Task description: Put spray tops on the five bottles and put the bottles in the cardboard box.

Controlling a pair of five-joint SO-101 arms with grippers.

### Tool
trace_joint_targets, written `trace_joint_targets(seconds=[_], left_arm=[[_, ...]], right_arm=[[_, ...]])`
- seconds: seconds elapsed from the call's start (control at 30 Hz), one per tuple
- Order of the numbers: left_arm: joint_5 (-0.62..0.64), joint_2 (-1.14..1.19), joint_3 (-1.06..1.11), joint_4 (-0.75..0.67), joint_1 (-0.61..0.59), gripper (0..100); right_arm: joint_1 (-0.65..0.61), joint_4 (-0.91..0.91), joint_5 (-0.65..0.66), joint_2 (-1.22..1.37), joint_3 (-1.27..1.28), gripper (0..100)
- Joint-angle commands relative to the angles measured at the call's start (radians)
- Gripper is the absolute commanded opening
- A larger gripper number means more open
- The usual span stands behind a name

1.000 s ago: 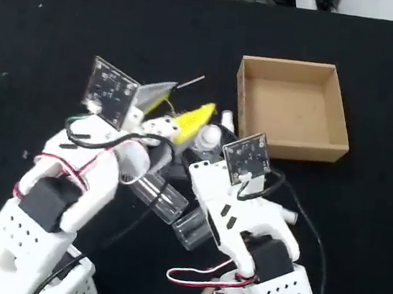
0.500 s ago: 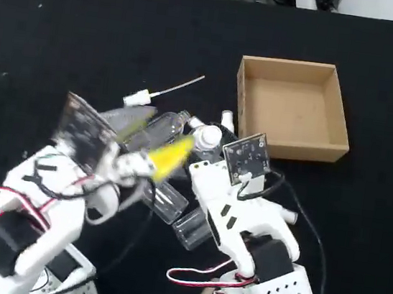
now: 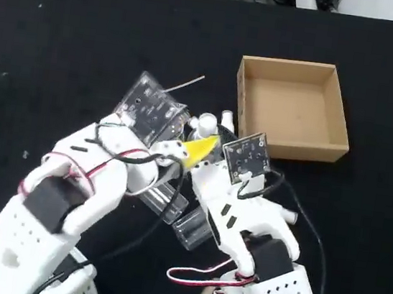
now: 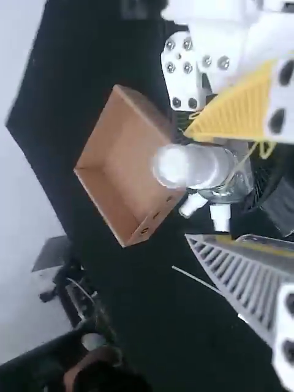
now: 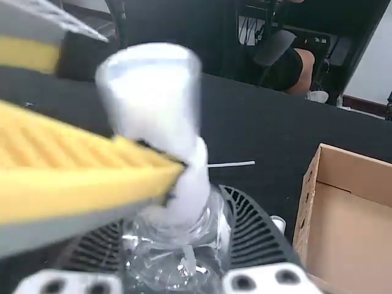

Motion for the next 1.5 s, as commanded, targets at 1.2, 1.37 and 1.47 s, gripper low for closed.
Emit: trace_joint_targets(seconds=[1.2, 1.37, 1.47], left_arm=[[0.144, -0.123, 0.762, -0.52, -0.575, 23], [0.25, -0.123, 0.869, -0.621, -0.568, 23], [0.307, -0.123, 0.934, -0.713, -0.576, 23]], right_arm=[[0.423, -0.244, 0.0, 0.736, -0.562, 1.1], [0.433, -0.439, 0.0, 1.017, -0.656, 1.1], [0.436, -0.534, 0.0, 1.159, -0.713, 1.1]])
